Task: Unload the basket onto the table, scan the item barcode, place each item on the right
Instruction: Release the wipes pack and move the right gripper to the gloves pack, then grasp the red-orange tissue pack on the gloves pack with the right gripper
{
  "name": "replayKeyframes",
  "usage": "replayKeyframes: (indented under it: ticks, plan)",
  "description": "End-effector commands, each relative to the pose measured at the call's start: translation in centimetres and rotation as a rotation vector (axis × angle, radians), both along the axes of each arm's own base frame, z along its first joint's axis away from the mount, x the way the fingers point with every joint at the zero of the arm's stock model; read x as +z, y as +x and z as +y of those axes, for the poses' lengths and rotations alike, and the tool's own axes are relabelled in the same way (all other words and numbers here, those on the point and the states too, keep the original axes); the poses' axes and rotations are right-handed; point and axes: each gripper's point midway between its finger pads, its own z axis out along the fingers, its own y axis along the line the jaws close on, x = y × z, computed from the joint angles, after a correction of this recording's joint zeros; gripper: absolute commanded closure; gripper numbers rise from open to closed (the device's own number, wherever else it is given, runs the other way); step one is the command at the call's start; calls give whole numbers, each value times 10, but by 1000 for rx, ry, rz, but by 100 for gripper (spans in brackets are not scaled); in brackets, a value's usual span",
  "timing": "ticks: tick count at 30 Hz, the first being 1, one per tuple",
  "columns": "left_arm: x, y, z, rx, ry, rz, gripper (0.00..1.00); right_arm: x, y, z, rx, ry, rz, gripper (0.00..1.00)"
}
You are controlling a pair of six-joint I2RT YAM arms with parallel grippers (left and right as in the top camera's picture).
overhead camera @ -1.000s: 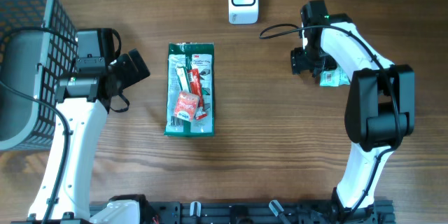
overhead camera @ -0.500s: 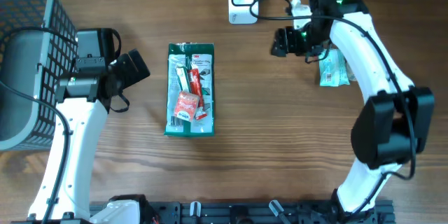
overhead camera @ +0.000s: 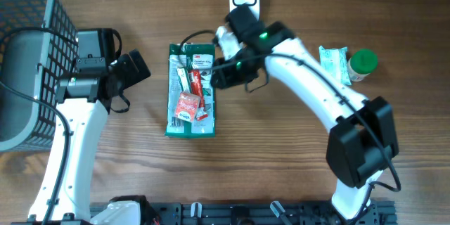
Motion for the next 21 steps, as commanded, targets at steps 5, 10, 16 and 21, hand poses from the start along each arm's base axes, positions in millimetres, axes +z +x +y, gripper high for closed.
replayKeyframes:
  ticks: [5, 10, 16, 21]
  plan:
    - [2, 1, 3, 0, 13, -3, 0, -26, -22, 28, -121, -112, -30, 66]
    - [2, 1, 3, 0, 14, -4, 0, -45, -34, 43, -187, -85, 0, 62]
    - [2, 1, 3, -1, 13, -3, 0, -69, -39, 47, -245, -49, 11, 62]
    - [2, 1, 3, -1, 13, -3, 0, -78, -34, 48, -281, -43, -23, 62]
